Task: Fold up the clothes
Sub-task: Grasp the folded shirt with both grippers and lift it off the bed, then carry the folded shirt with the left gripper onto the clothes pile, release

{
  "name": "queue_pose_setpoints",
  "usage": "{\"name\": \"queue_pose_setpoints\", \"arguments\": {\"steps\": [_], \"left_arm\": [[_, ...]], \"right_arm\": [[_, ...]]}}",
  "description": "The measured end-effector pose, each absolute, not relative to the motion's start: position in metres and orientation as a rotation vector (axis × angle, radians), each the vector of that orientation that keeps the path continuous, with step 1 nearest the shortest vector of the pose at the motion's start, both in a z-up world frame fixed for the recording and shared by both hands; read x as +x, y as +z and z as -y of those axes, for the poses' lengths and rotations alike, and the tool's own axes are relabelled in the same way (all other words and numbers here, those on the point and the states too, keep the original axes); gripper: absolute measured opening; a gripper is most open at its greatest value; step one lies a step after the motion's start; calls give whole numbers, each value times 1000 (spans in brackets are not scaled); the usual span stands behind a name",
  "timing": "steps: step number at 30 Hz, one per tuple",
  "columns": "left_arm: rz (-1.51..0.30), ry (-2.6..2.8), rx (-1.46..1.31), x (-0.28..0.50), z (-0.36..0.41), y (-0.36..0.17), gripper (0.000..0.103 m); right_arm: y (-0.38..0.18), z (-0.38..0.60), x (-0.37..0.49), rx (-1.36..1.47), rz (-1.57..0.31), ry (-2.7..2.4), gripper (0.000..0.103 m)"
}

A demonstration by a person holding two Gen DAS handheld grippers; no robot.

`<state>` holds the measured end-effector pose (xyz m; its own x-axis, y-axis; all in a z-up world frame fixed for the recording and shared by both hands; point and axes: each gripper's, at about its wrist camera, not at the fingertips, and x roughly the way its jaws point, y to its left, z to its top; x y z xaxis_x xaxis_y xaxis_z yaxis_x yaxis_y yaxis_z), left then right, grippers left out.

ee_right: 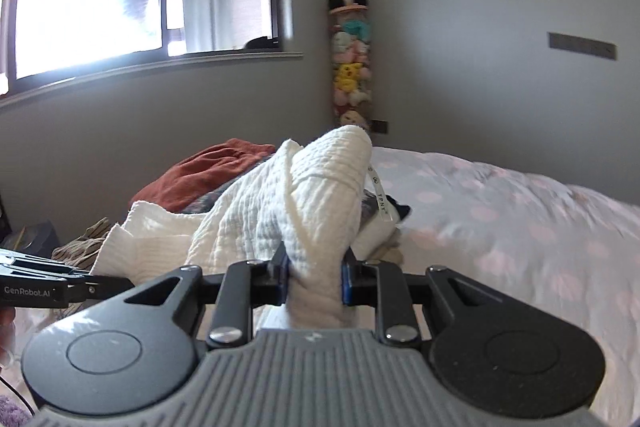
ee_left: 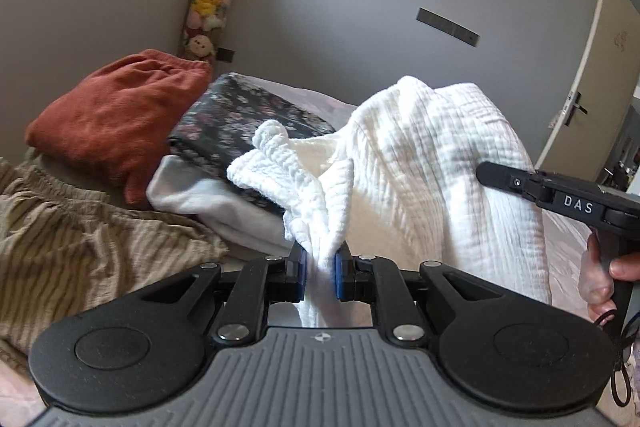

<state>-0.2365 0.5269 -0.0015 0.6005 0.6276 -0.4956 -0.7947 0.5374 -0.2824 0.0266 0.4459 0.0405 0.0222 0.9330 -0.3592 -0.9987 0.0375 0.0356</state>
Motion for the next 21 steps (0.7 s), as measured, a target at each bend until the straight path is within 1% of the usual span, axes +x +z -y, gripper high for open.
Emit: {"name": "queue_pose_setpoints", "arguments": {"steps": [7,12,14,21], "left_arm": [[-312,1045,-563,-318,-541,11,11],[-327,1177,-607,-364,-564,14,11],[-347,1226,-633,-381,-575,12,11],[-418,1358,-669,-417,-594,-8,11]], "right_arm": [[73,-546,-59,-419,-197,1780,26],[83,-621,-127,-577,-112,1938,25],[81,-649,-152,-632,-94,1989,25],[45,-724,-222,-716,-104,2111,26]]}}
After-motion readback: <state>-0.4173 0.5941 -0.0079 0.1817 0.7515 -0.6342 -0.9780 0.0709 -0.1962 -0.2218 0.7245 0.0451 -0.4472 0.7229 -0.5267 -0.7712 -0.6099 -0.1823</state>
